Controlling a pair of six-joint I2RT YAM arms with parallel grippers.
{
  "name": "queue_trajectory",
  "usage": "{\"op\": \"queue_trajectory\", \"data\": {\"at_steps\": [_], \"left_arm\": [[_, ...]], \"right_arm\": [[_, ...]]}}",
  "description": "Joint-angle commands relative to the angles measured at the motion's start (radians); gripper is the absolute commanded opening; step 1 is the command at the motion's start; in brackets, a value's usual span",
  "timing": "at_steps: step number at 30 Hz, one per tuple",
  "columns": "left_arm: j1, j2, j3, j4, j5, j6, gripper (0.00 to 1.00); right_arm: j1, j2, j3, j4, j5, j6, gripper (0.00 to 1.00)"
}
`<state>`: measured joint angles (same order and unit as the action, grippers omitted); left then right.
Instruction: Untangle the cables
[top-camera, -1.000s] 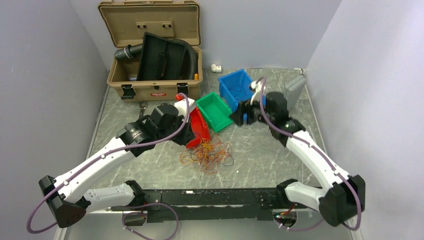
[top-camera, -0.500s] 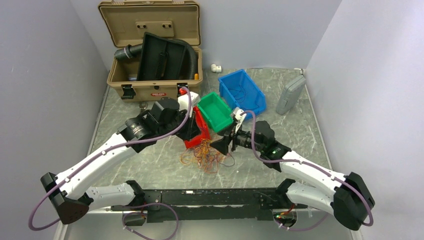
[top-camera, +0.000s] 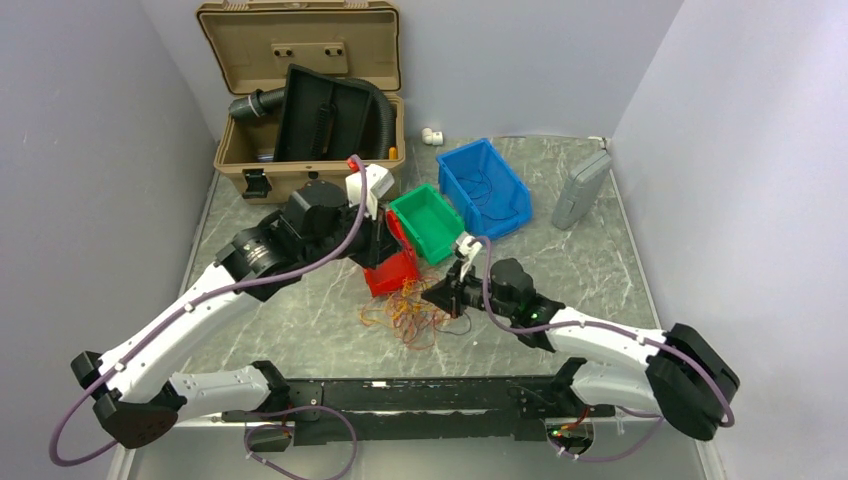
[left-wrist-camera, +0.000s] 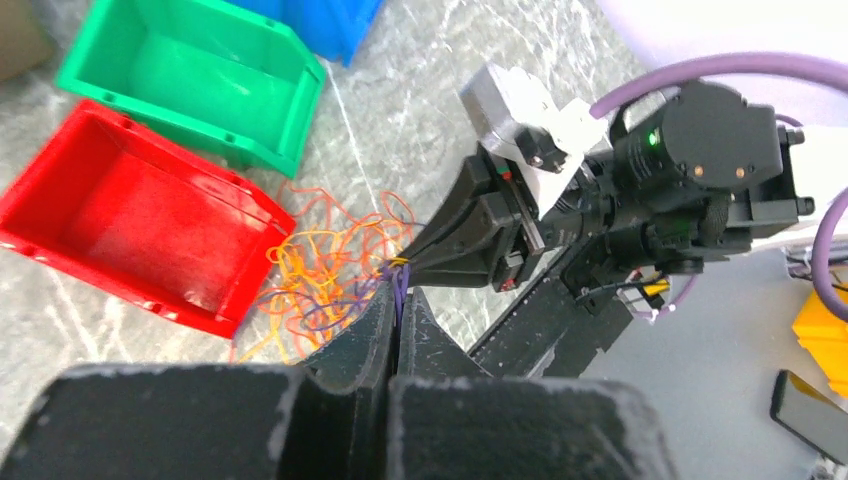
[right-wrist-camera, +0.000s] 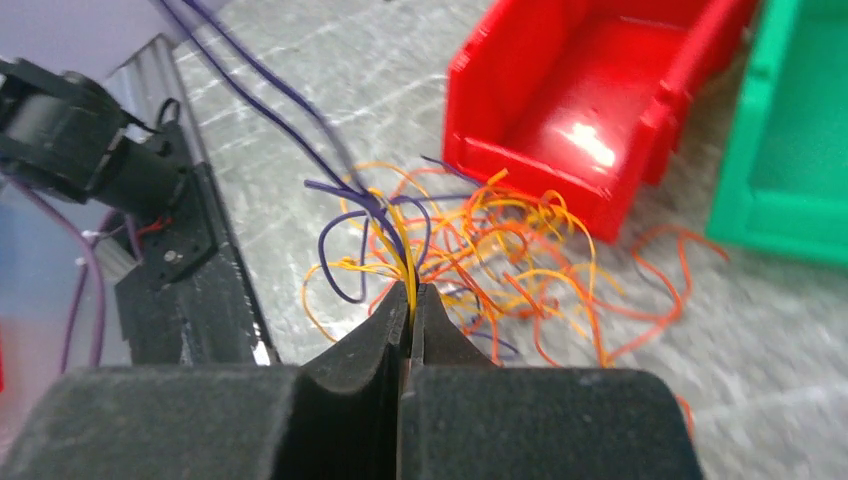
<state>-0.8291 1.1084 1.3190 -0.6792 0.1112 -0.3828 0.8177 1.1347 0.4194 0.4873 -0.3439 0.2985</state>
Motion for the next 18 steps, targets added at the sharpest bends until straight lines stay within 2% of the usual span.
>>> {"op": "queue_trajectory", "data": {"at_steps": [1, 5, 7, 12, 13, 15, 16, 18], "left_arm": [[-0.002, -0.026, 0.121, -0.065, -0.171, 0.027, 0.0], [-0.002, -0.022, 0.233, -0.242, -0.47, -0.009, 0.0], [-0.001, -0.041, 0.24, -0.264, -0.541, -0.009, 0.0], [0.002, -0.112, 0.195, -0.259, -0.651, -0.04, 0.0], [0.002, -0.127, 0.186, -0.256, -0.667, -0.047, 0.0], [0.002, -0.16, 0.166, -0.233, -0.679, -0.052, 0.0], [0.003, -0.179, 0.151, -0.213, -0.673, -0.048, 0.0], [0.001, -0.215, 0.119, -0.163, -0.647, -0.03, 0.0]], "right_arm": [[-0.001, -0.131, -0.078, -0.074, 0.198, 0.061, 0.0], [-0.004, -0.222, -0.038, -0.371, 0.469, 0.141, 0.0], [-0.005, -0.237, 0.001, -0.526, 0.581, 0.187, 0.0], [-0.013, -0.237, 0.069, -0.812, 0.861, 0.367, 0.01], [-0.019, -0.235, 0.077, -0.844, 0.888, 0.389, 0.1], [-0.027, -0.23, 0.087, -0.87, 0.907, 0.419, 0.2], [-0.029, -0.23, 0.088, -0.873, 0.907, 0.425, 0.23], [-0.032, -0.232, 0.083, -0.861, 0.891, 0.424, 0.23]]}}
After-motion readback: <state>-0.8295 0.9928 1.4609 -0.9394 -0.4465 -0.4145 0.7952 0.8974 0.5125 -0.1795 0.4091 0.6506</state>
